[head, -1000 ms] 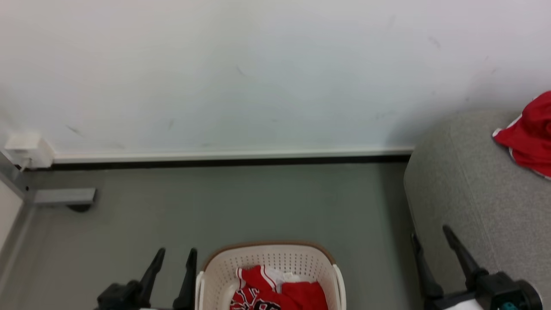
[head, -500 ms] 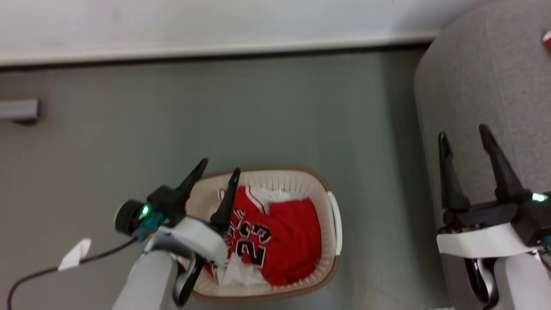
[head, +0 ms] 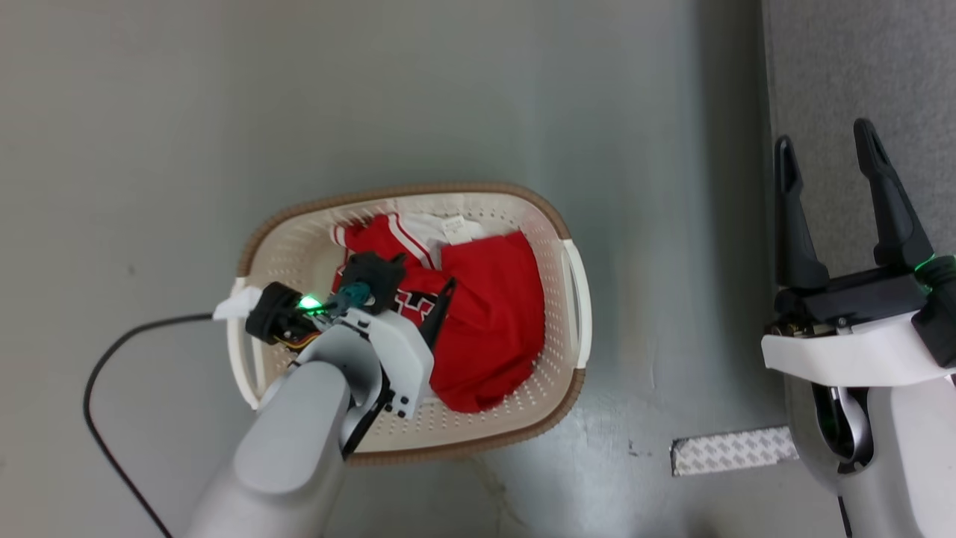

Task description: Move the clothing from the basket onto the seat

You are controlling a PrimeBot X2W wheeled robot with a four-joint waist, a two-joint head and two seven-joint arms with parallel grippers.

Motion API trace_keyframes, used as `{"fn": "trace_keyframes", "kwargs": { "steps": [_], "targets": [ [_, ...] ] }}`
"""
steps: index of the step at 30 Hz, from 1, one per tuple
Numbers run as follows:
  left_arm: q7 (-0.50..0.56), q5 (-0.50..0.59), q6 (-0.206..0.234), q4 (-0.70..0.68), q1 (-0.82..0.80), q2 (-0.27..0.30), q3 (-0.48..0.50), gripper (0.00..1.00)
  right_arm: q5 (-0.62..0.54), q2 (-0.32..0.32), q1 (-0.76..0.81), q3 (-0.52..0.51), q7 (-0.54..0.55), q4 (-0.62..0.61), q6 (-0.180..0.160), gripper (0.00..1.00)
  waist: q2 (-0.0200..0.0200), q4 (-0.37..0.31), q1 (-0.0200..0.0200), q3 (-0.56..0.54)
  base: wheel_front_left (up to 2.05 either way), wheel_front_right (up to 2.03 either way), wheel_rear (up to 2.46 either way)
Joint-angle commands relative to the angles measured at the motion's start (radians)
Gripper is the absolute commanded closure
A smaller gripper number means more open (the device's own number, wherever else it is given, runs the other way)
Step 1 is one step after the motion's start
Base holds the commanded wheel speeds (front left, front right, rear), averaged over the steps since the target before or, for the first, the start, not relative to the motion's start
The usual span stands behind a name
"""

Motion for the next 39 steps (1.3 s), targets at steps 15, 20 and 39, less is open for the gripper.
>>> {"fn": "trace_keyframes", "kwargs": {
  "steps": [15, 20, 39],
  "targets": [
    [0.092, -0.020, 0.036, 0.281, -0.215, -0.025, -0.016, 0.00, 0.022, 0.000, -0.052, -0.021, -0.003, -0.042, -0.003, 0.00, 0.0000, -0.060, -0.0004, 0.202, 0.00, 0.00, 0.00],
    [0.078, -0.032, 0.044, 0.345, -0.275, -0.030, -0.015, 0.00, 0.003, 0.001, -0.047, -0.037, -0.003, -0.051, -0.003, 0.00, 0.0000, -0.059, -0.0004, 0.248, 0.00, 0.00, 0.00],
    [0.030, -0.058, 0.052, 0.526, -0.387, -0.040, -0.092, 0.00, -0.012, 0.000, 0.025, -0.073, 0.000, -0.074, -0.003, 0.00, 0.0000, -0.070, -0.0004, 0.319, 0.00, 0.00, 0.00]
  ]
}}
